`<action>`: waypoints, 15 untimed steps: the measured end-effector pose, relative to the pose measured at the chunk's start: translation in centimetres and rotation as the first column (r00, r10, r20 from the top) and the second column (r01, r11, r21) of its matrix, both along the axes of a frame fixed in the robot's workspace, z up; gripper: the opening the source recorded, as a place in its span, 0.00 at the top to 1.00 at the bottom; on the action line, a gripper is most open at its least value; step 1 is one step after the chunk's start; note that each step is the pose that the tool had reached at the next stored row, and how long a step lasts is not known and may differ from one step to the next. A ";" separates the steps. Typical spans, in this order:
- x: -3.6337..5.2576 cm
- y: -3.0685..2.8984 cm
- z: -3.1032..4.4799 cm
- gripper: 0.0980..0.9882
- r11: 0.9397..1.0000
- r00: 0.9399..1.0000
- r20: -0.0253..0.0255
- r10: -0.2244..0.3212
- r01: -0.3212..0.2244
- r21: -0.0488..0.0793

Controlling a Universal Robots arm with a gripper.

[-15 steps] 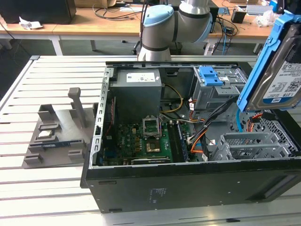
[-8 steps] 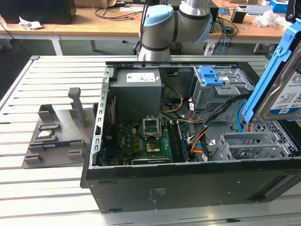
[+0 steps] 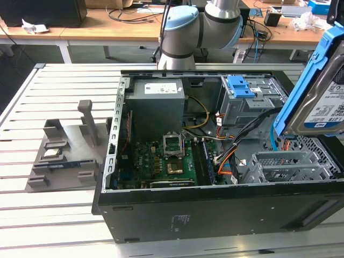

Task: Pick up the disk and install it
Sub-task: 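Pick up the disk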

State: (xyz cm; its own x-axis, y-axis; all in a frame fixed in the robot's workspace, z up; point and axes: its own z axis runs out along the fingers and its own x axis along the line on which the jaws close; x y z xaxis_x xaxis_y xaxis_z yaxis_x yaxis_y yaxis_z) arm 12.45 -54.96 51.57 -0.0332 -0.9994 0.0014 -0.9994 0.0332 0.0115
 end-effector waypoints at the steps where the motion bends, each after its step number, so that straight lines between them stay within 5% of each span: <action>1: 0.00 0.00 -0.08 0.70 1.000 1.000 0.000 -0.010 0.010 0.000; 15: 0.00 0.00 -3.17 0.70 1.000 1.000 -0.006 -0.011 0.011 0.000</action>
State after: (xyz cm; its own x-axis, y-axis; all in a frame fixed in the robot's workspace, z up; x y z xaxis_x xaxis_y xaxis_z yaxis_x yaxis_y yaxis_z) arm 12.45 -54.96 48.40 -0.0446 -0.9990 0.0016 -0.9989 0.0446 0.0170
